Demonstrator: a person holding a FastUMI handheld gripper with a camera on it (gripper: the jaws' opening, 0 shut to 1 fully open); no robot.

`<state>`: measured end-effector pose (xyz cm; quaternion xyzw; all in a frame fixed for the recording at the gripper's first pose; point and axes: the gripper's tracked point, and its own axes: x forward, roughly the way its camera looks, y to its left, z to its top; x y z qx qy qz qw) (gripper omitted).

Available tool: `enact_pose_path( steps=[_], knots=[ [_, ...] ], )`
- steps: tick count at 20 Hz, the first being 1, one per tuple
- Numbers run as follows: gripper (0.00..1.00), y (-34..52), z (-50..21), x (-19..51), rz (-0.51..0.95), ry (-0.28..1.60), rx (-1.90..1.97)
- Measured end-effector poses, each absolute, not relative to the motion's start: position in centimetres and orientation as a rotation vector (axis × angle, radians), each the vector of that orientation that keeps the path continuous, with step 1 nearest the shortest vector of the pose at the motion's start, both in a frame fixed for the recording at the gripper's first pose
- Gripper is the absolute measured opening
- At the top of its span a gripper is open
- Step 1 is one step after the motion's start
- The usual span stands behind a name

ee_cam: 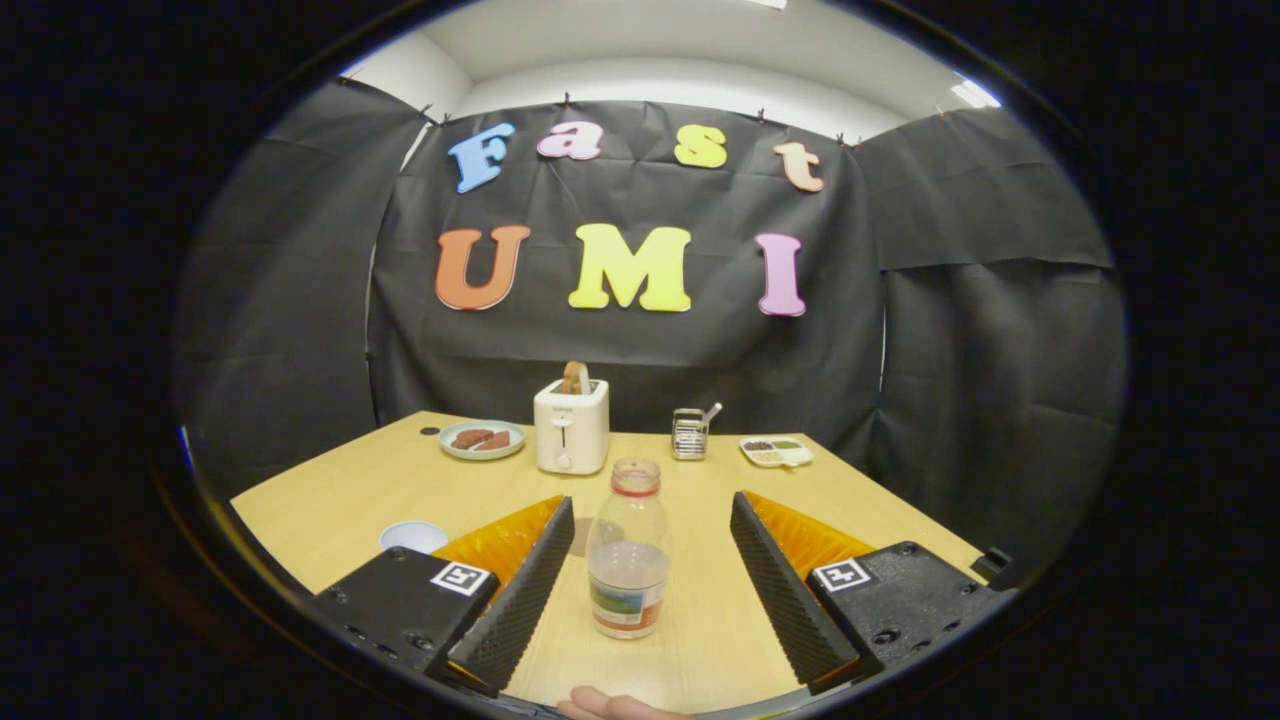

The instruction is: Take the bottle from table, then pour the juice into the cup, finally place the bottle on the coaster

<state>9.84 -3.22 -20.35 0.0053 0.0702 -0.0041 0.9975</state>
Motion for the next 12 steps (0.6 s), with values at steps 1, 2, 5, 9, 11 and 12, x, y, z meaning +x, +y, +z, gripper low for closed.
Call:
enact_pose_path(
  steps=[1,2,5,9,11,12],
  knots=[
    [1.0,-3.2,-20.9,10.1,-0.009,0.145,0.013],
    [1.0,-3.3,-21.6,10.4,-0.007,0.15,0.016],
    [1.0,-3.2,-22.9,11.0,0.001,0.154,0.019],
    [1.0,-2.9,-24.7,11.8,0.008,0.162,0.027],
    [1.0,-2.8,-25.4,12.2,0.005,0.168,0.032],
    [1.0,-2.7,-25.7,12.5,0.002,0.172,0.031]
  ],
)
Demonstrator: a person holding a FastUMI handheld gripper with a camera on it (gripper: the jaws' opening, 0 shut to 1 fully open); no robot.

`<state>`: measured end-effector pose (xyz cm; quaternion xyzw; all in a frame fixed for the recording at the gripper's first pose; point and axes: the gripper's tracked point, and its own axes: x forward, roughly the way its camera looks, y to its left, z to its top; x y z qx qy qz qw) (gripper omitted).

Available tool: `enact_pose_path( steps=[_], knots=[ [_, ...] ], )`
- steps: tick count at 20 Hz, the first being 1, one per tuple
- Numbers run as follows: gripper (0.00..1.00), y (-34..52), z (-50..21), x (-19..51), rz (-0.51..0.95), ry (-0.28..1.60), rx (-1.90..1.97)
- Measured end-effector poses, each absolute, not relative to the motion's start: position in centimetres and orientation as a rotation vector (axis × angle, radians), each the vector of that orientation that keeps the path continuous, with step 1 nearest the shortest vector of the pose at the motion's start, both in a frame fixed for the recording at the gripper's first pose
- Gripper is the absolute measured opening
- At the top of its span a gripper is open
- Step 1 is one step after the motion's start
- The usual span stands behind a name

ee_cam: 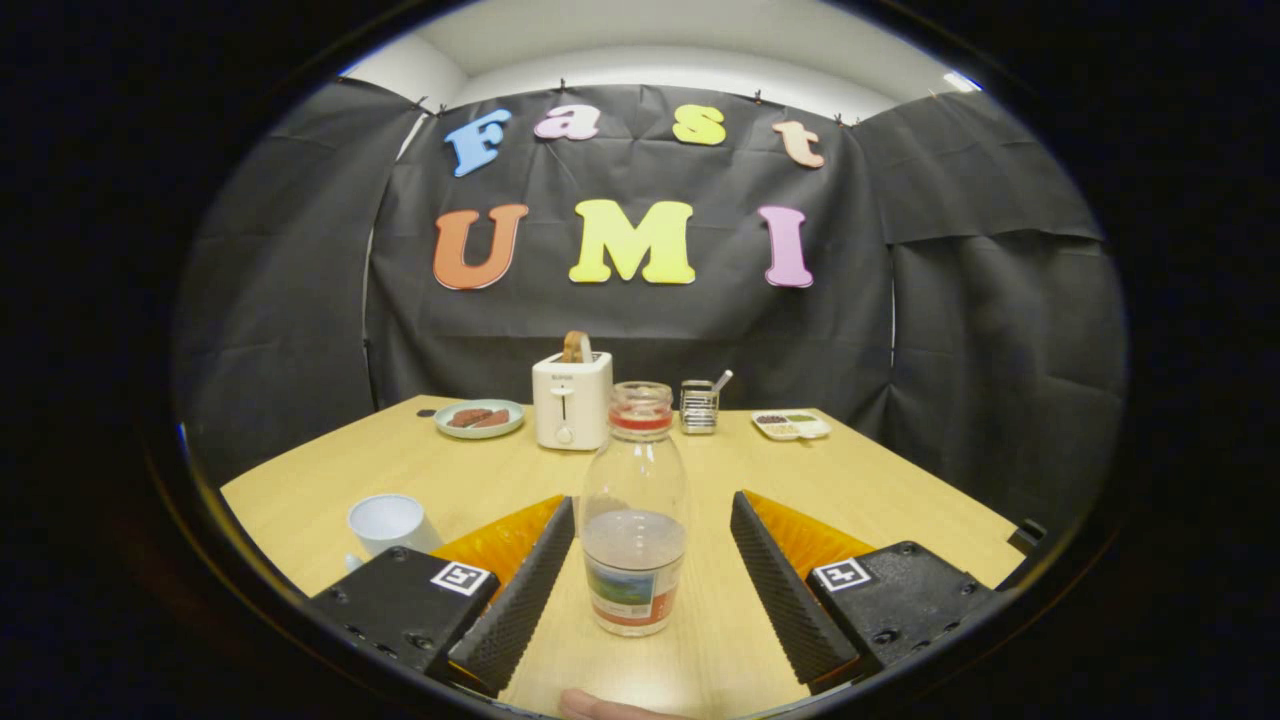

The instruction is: Take the bottle from table, then pour the juice into the cup, finally place the bottle on the coaster

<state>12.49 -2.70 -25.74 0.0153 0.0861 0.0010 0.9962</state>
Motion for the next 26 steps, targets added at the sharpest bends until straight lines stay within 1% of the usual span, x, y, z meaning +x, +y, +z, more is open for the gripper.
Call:
enact_pose_path(
  steps=[7,21,26],
  knots=[
    [1.0,-2.1,-28.5,14.2,0.006,0.195,0.015],
    [1.0,-2.5,-31.2,16.9,0.0,0.241,0.048],
    [0.82,-3.1,-31.2,16.4,-0.014,0.231,0.032]
  ],
)
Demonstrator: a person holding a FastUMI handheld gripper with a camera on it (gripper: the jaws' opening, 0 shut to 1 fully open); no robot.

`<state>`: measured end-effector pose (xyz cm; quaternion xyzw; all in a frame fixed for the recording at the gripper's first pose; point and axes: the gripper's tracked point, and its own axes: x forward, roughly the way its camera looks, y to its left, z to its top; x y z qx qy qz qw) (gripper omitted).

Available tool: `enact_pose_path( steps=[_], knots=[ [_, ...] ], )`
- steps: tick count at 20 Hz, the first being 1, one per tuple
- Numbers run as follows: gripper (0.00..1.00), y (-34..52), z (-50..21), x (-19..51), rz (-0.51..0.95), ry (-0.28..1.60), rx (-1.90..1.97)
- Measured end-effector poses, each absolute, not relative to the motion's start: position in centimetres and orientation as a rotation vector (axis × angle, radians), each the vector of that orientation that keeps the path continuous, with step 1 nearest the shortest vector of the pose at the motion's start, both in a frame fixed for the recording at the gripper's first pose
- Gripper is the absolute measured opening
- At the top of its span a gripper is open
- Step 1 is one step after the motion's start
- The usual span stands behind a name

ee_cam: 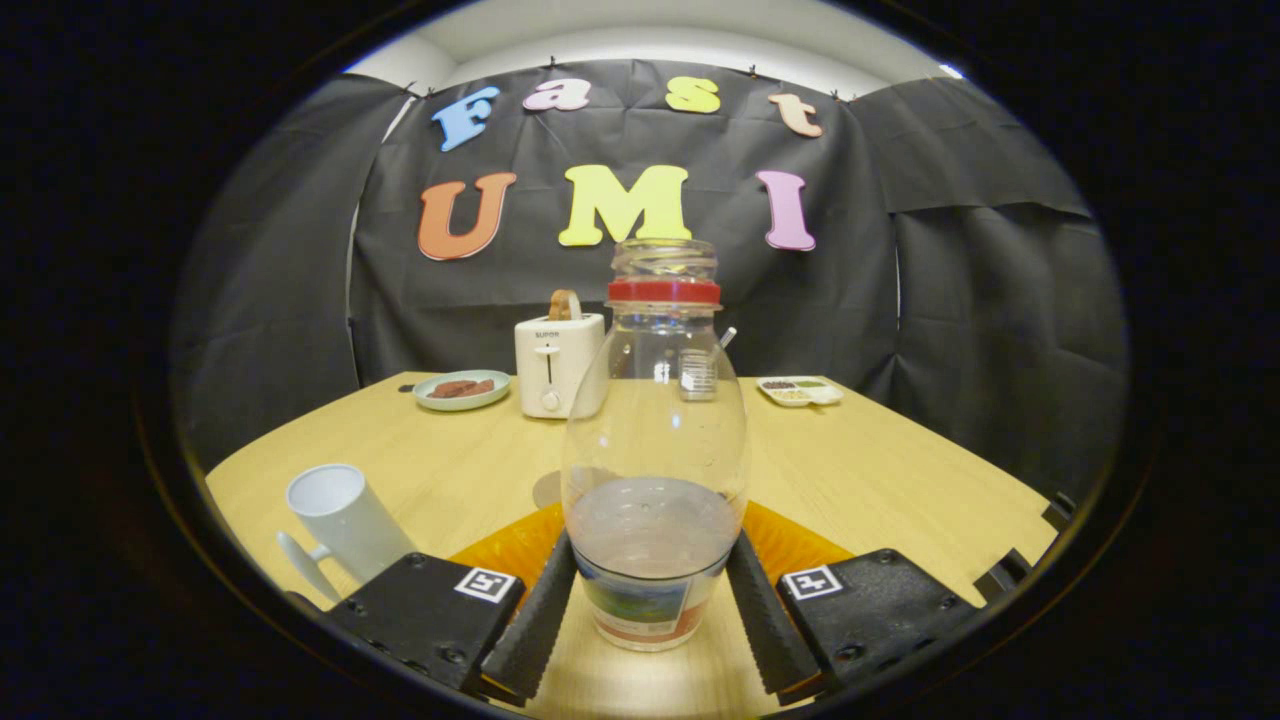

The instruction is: Take the bottle from table, then pour the juice into the cup, finally place the bottle on the coaster

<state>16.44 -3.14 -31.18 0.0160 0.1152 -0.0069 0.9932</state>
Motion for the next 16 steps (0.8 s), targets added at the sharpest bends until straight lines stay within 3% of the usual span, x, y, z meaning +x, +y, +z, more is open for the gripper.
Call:
enact_pose_path(
  steps=[16],
  knots=[
    [0.81,-4.5,-27.0,13.8,-0.026,0.261,-0.271]
  ],
)
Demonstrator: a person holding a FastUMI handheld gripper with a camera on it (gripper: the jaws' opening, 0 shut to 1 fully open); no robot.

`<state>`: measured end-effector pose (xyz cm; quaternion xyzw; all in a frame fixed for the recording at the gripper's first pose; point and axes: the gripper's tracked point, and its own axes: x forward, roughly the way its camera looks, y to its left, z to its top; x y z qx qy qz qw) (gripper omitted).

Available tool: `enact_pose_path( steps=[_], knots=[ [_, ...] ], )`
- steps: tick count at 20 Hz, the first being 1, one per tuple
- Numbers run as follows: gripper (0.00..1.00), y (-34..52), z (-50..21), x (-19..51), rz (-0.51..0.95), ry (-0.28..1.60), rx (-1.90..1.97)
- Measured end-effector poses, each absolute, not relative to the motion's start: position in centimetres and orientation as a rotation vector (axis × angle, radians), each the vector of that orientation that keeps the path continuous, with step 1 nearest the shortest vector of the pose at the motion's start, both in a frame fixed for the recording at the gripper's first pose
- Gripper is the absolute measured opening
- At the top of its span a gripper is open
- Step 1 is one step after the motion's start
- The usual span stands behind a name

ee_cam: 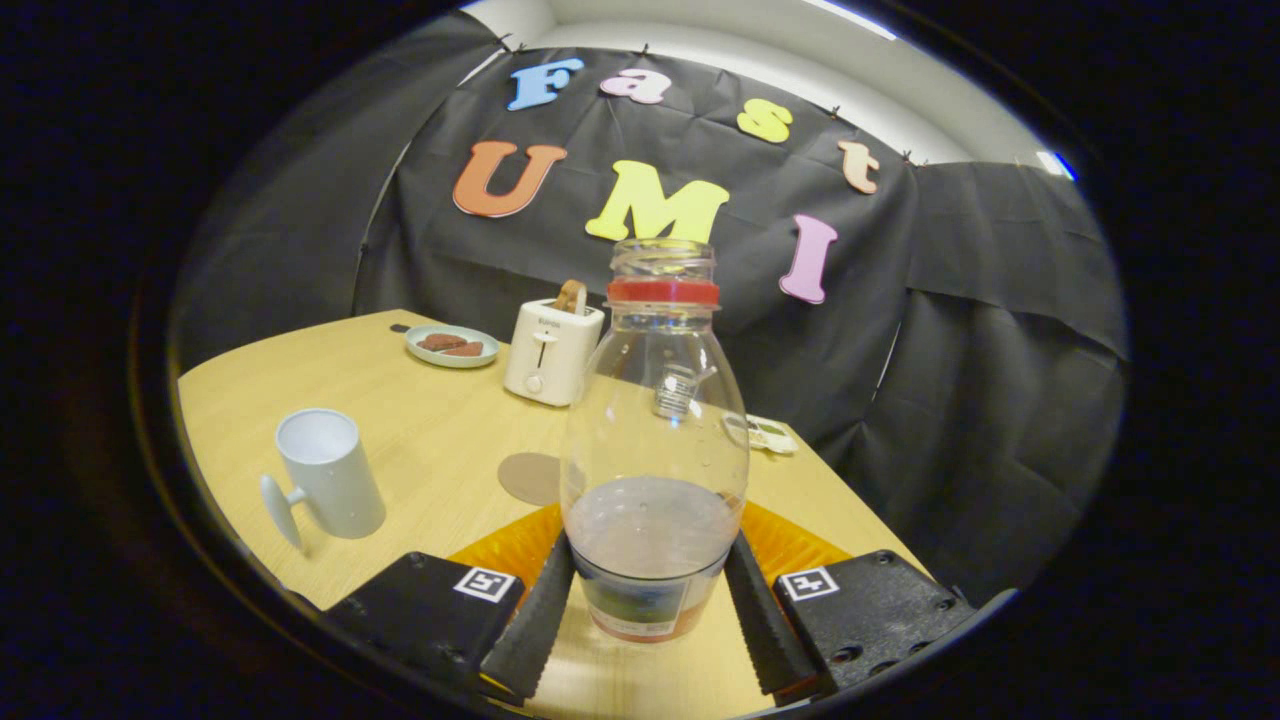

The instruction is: Take the bottle from table, then pour the juice into the cup, finally place the bottle on the coaster

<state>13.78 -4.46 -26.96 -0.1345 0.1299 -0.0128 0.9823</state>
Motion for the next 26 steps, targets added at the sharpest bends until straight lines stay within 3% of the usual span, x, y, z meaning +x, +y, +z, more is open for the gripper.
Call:
enact_pose_path(
  steps=[26],
  knots=[
    [0.81,-0.3,-21.2,14.3,-0.016,0.147,-1.079]
  ],
)
